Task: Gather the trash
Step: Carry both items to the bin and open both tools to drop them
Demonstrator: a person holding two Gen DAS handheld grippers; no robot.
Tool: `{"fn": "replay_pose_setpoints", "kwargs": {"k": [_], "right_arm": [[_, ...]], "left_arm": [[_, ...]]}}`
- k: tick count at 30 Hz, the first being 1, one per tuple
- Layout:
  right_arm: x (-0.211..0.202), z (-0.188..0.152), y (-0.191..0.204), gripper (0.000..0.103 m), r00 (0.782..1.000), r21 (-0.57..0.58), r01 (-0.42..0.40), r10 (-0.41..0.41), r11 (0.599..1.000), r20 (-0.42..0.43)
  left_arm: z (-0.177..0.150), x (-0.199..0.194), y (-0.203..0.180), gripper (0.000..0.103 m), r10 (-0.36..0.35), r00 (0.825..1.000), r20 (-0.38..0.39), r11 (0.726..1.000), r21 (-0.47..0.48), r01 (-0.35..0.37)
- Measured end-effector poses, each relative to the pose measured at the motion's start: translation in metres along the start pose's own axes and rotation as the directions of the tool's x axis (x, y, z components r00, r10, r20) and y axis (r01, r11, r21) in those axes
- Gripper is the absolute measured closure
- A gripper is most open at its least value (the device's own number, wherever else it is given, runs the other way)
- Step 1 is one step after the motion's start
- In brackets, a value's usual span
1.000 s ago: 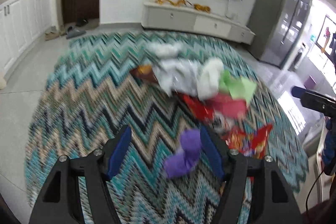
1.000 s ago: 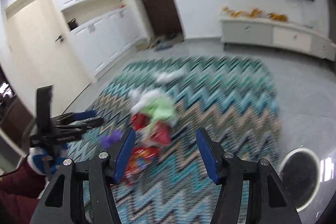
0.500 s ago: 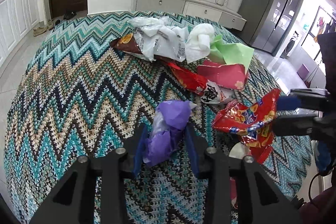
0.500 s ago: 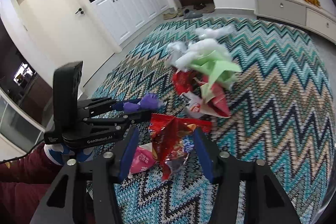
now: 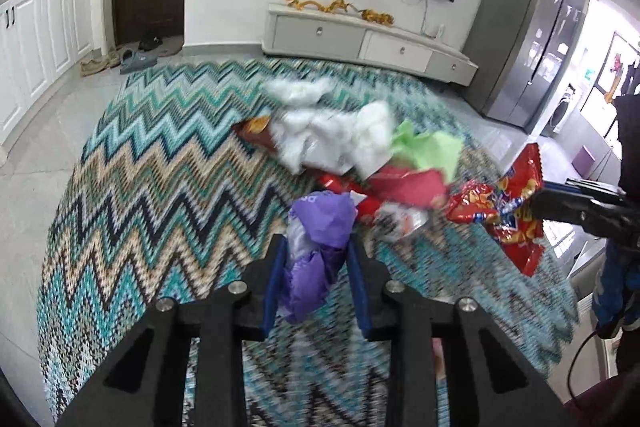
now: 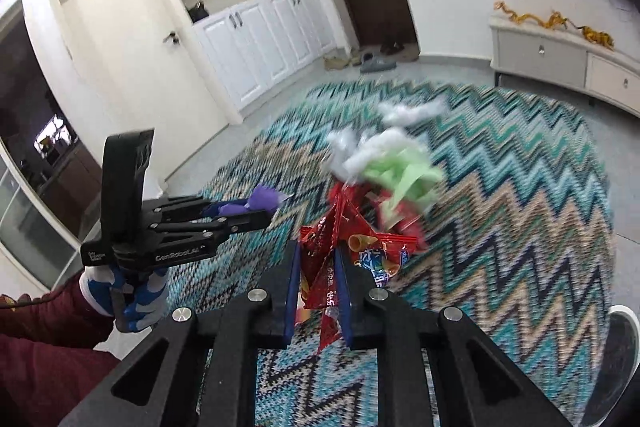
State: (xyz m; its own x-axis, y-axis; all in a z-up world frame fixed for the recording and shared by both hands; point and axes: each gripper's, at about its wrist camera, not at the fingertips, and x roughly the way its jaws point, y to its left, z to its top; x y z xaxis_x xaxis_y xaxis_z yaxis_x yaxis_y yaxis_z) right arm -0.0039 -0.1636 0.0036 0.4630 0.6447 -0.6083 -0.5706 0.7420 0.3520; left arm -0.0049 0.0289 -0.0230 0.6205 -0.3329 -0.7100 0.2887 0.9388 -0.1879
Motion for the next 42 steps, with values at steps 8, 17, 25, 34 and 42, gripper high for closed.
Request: {"fn": "replay_pose_setpoints", "kwargs": {"k": [8,17,25,34,42], "right_arm": [[-0.074,0.000,-0.043,0.087,0.985,0.064,0.067,-0.076,0.996,0.156],[-0.162,-0.024,-0.132,0.087,0.921,0.225,0.252,-0.305,0.941,0.244],[-0.210,-0.066,-0.214,0.087,0.846,0.432,0.383,-0.498,0.816,0.191],[-0.209,-0.121,-0.304,0.087,0.822,0.613,0.428,-0.568,0.665,0.041],[-0.207,-0.161,-0.346,0.083,0.821,0.678,0.449,-0.568,0.582,-0.055]], "left_arm": [[0.045,0.000,-0.064,0.074,-0.080,0.996,0.027,0.993,0.093,0.077],[0.086,0.062,-0.176,0.074,-0.142,0.989,-0.046,0.959,0.242,0.149],[0.112,0.142,-0.288,0.074,-0.215,0.965,-0.153,0.911,0.324,0.254],[0.108,0.218,-0.392,0.072,-0.231,0.937,-0.263,0.864,0.387,0.322],[0.097,0.258,-0.434,0.060,-0.267,0.900,-0.345,0.858,0.339,0.385]]}}
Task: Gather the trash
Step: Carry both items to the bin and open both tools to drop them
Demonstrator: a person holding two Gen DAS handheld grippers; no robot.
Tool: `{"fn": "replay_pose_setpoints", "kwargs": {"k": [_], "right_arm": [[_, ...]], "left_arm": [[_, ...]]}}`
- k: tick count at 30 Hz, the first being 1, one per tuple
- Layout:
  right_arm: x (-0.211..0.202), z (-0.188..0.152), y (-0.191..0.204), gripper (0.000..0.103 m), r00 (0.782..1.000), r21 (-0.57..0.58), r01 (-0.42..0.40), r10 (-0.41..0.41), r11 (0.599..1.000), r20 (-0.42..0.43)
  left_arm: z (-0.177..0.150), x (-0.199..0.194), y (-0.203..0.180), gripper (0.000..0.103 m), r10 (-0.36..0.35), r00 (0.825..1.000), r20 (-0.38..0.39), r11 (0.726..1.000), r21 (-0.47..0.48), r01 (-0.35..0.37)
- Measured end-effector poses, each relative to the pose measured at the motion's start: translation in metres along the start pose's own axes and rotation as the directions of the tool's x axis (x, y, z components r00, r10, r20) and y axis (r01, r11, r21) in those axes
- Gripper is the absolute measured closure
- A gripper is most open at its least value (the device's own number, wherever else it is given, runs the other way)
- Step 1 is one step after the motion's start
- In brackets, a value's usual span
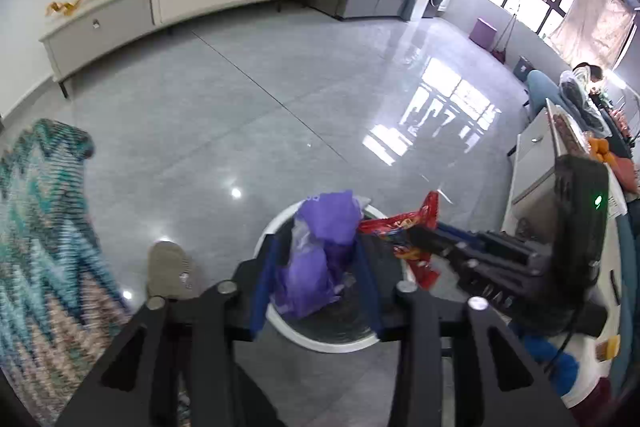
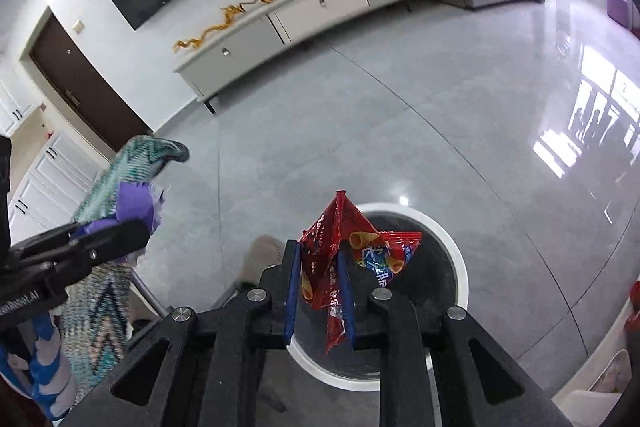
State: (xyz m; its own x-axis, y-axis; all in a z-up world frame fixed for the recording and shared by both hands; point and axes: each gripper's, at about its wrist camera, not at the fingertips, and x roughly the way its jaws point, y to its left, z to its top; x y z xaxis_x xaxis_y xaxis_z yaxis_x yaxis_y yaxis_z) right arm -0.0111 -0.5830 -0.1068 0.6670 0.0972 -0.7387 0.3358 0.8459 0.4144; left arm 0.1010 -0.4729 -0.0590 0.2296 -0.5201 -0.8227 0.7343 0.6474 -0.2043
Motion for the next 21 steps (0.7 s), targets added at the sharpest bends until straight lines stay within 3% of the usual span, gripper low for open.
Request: {"fn": "replay_pose_setpoints", "kwargs": {"k": [1,3,4,13,18,21], "right_arm": [[0.001,-0.001,-0.003,0.080,1.000,0.003,0.005,-0.005,1.000,-0.005],[0.005,0.000,-0.006,0.064,1.000,0.011,0.030,-0.030,0.999,-0.009],[0.005,-0.002,-0.007,0.063,0.999,0.016,0.039,-0.039,0.999,-0.007],[-0.004,-0.012,-0.011,0.062,0.996,0.030,0.087,-0.087,0.996,0.011],[-0.012,-0.015,0.000,0.062,0.996,0.013,0.075,-0.076,0.997,0.036],[-0.022,-0.019,0.014,0.062,0.997,-0.008,0.058,-0.058,0.998,0.060]], "left_arm": [[0.001,0.003,-0.002,0.054,-0.006,1.000,-0.002,1.000,-0.003,0.006],[0.003,0.008,-0.005,0.046,-0.018,1.000,-0.005,1.000,-0.011,0.018],[0.005,0.011,-0.007,0.045,-0.022,1.000,-0.006,1.000,-0.013,0.022],[0.000,0.002,-0.008,0.045,0.007,1.000,-0.013,1.000,-0.027,-0.008],[-0.009,-0.026,0.002,0.044,0.078,0.997,0.030,0.996,-0.038,-0.077],[-0.016,-0.052,0.011,0.044,0.146,0.986,0.082,0.989,-0.043,-0.142]]}}
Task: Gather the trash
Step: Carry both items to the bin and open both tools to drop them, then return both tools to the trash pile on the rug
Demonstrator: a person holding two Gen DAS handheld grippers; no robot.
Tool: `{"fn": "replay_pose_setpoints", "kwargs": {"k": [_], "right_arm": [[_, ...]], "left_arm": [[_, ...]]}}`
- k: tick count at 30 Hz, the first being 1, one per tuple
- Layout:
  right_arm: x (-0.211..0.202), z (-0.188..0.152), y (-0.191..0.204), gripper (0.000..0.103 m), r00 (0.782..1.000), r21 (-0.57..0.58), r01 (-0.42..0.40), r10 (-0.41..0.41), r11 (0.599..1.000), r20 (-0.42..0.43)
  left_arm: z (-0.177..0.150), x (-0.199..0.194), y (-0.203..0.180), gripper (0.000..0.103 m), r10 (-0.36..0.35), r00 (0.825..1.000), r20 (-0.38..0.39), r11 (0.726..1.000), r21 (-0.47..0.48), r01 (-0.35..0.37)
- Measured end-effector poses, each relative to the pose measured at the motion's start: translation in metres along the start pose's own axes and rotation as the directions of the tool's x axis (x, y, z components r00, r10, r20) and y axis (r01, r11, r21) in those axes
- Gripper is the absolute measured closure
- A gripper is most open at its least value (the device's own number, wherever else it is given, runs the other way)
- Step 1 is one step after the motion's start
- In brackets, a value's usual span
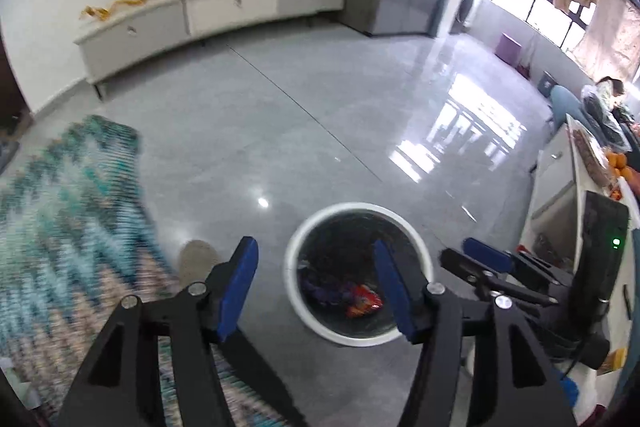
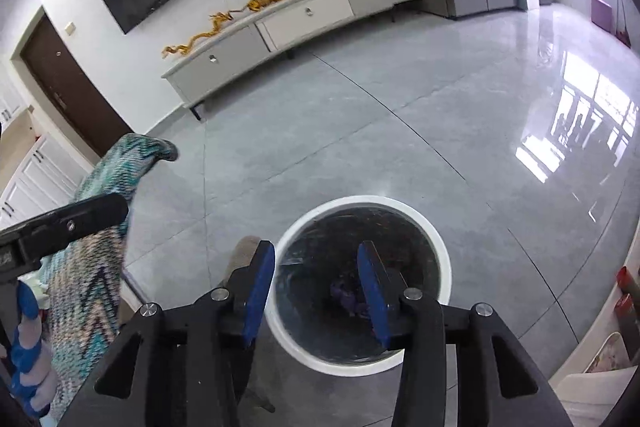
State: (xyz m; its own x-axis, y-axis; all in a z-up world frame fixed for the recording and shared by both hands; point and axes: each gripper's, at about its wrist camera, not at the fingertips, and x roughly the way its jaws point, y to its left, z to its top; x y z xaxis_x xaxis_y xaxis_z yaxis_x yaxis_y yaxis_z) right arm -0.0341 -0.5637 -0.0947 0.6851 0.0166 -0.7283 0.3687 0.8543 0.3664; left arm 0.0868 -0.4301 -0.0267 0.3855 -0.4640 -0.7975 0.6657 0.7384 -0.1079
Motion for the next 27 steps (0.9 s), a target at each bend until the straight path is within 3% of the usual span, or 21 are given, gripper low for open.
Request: {"fn": "replay_pose_setpoints", "kwargs": {"k": [3,9,15,22,27], "right_arm": [[-0.012,-0.001,0.014,0.062,0.999,-0.022,-0.018,0.019,1.000,0.026],[-0.040,0.001,0.048,0.059,0.994,-0.071,-0.062,0.068,0.996,0.086],[-0.063,0.003,0.092,0.059,0.983,-0.144,-0.118,0.136,0.983,0.122],[-0.074,-0.006,0.152,0.058,0.969,-0.235,-0.195,0.224,0.952,0.104],[-0.075,-0.017,0.193,0.058,0.961,-0.298,-0.239,0.270,0.924,0.066]], "left_arm": [[-0.003,-0.029,0.018,0.044,0.075,0.995,0.065,0.997,-0.027,-0.073],[-0.019,-0.098,0.063,0.034,0.240,0.951,0.195,0.969,-0.105,-0.223],[-0.050,-0.160,0.111,0.034,0.408,0.878,0.251,0.910,-0.188,-0.369],[-0.096,-0.218,0.158,0.034,0.518,0.817,0.254,0.844,-0.307,-0.440],[-0.124,-0.246,0.176,0.034,0.556,0.791,0.254,0.812,-0.366,-0.454]]}}
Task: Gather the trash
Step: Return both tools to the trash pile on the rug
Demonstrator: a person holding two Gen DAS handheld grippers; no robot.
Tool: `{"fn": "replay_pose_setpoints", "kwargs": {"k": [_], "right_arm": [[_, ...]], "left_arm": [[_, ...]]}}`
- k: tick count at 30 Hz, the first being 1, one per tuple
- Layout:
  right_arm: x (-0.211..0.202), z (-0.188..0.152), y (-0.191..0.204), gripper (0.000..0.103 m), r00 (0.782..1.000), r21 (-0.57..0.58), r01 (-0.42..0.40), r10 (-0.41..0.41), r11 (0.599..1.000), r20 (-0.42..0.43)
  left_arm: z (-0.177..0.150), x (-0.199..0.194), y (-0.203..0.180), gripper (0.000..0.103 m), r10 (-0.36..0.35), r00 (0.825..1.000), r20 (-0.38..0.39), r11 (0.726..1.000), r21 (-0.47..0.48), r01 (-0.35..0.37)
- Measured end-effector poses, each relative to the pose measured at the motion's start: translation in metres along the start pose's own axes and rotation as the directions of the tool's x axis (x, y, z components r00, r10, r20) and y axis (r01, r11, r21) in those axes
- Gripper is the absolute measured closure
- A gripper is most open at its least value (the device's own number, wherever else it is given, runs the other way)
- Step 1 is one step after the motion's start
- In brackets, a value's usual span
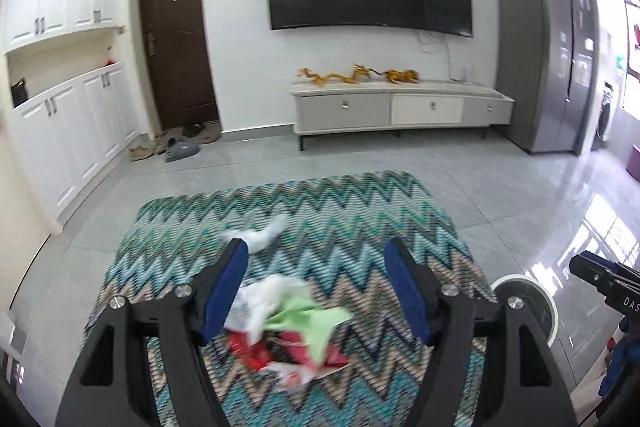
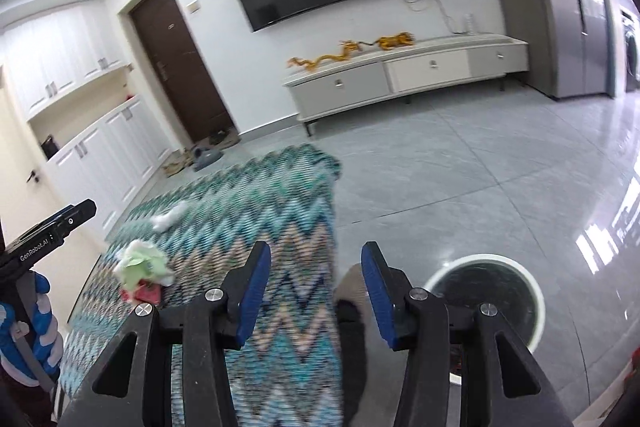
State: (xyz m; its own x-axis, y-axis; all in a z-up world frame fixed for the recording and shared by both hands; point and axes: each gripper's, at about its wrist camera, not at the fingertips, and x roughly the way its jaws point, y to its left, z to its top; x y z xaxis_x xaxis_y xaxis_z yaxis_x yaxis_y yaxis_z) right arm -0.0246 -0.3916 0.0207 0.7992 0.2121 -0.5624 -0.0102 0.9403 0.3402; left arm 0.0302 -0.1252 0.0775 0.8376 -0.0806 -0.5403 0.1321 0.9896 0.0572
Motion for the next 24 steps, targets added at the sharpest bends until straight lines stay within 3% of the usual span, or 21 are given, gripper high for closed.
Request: {"fn": "replay_pose_setpoints", "kwargs": {"k": [12,24], "right_arm": [[0.018,-0.004,0.076,0.058,0.996,-0.115,-0.074,0.069,0.991,-0.049],[0.044,-0.020,0.123,0.055,0.987,-0.177,-0.111,0.088,0.978,-0.137]], "left_arm": [[-0.025,-0.018,0.051,0.034,0.011,1.000,-0.003,0.997,-0.078,-0.011],[-0.066,-0.012,0.102,0.034,0.008,0.997,-0.081,0.987,-0.161,-0.022]]}}
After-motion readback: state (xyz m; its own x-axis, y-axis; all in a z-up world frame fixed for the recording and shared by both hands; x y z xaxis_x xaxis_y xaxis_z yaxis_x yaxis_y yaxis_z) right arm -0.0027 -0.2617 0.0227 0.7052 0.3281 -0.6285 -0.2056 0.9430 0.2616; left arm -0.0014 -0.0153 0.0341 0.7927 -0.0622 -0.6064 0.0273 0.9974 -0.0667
